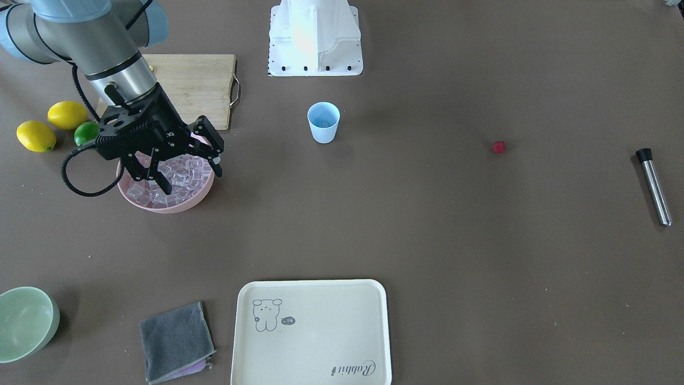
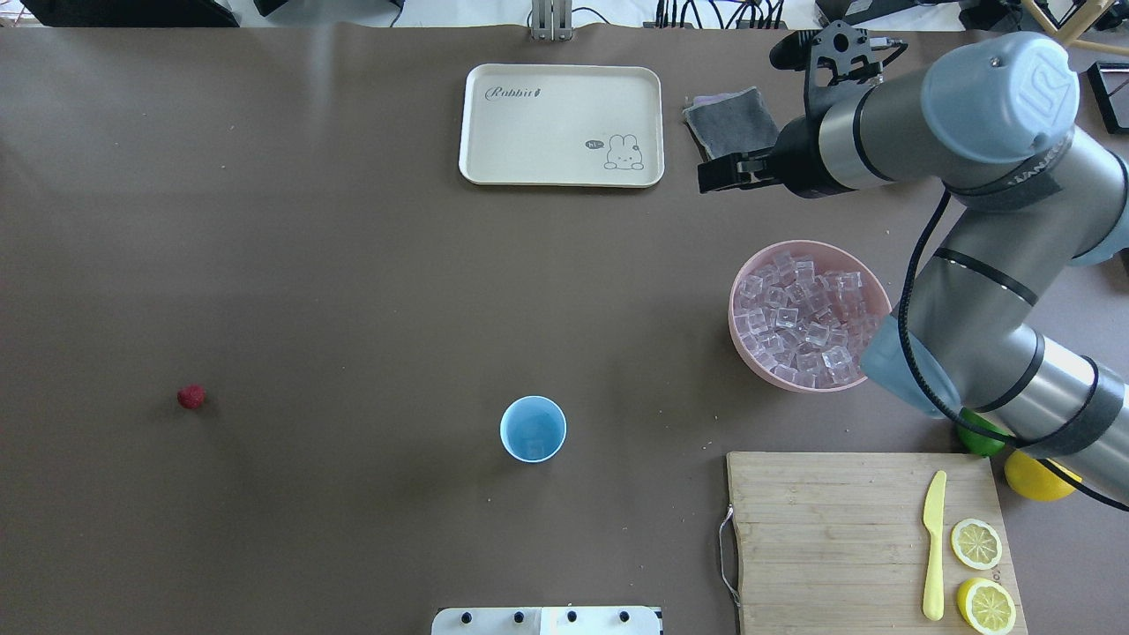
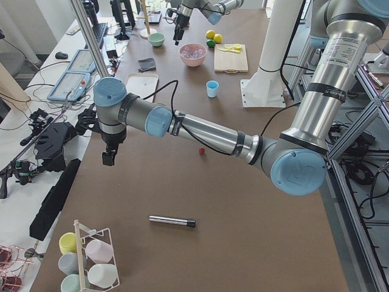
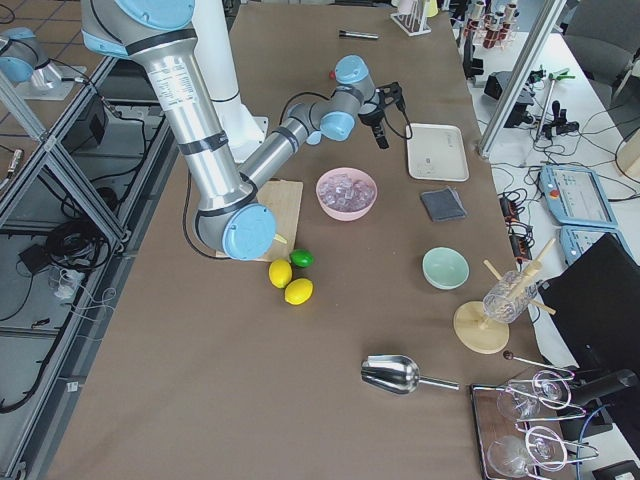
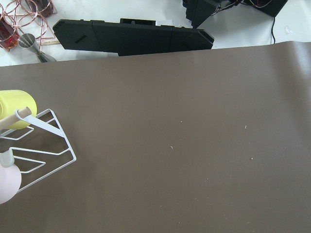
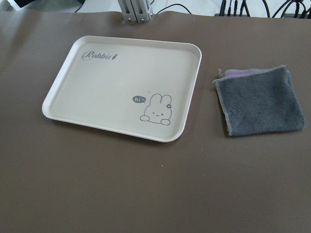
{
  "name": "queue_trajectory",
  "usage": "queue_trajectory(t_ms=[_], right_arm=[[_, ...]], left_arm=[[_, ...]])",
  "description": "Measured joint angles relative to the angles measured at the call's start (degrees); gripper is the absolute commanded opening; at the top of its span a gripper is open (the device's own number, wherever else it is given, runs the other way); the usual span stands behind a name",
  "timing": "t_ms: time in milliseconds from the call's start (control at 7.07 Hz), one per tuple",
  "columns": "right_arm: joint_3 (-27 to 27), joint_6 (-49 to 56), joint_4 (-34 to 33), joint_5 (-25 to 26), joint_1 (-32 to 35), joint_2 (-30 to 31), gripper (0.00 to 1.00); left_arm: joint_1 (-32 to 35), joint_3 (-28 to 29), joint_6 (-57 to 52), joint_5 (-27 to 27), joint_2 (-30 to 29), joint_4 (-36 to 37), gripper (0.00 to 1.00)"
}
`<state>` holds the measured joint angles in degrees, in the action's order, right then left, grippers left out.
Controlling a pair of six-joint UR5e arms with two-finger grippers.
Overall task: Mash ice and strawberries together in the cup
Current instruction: 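Move the right gripper back over the pink bowl of ice cubes, then lower the right gripper into the bowl and grasp another ice cube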
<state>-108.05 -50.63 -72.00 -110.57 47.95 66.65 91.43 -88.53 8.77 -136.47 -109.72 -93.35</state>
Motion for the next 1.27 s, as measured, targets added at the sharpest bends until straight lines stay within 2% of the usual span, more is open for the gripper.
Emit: queue_trajectory(t_ms=[283, 707, 990, 1273], right_arm=[[-0.81, 5.64, -4.71, -3.64, 2.56, 2.45, 1.0], [-1.42, 6.27, -5.9, -4.32, 1.62, 9.05, 1.0], [-1.44, 1.63, -5.96, -3.38, -2.45, 10.68, 1.0], [-1.42, -4.76, -5.98, 0.85, -6.71, 10.92, 1.0]], left_arm=[[-0.14, -0.1, -0.06, 0.09, -0.05, -0.11, 0.99], [-0.26, -0.93, -0.09, 0.15, 0.14, -0.32, 0.99], [-0.28, -1.81, -0.14, 0.36, 0.25, -0.36, 0.99], [-0.28, -2.46, -0.15, 0.39, 0.32, -0.44, 0.99]])
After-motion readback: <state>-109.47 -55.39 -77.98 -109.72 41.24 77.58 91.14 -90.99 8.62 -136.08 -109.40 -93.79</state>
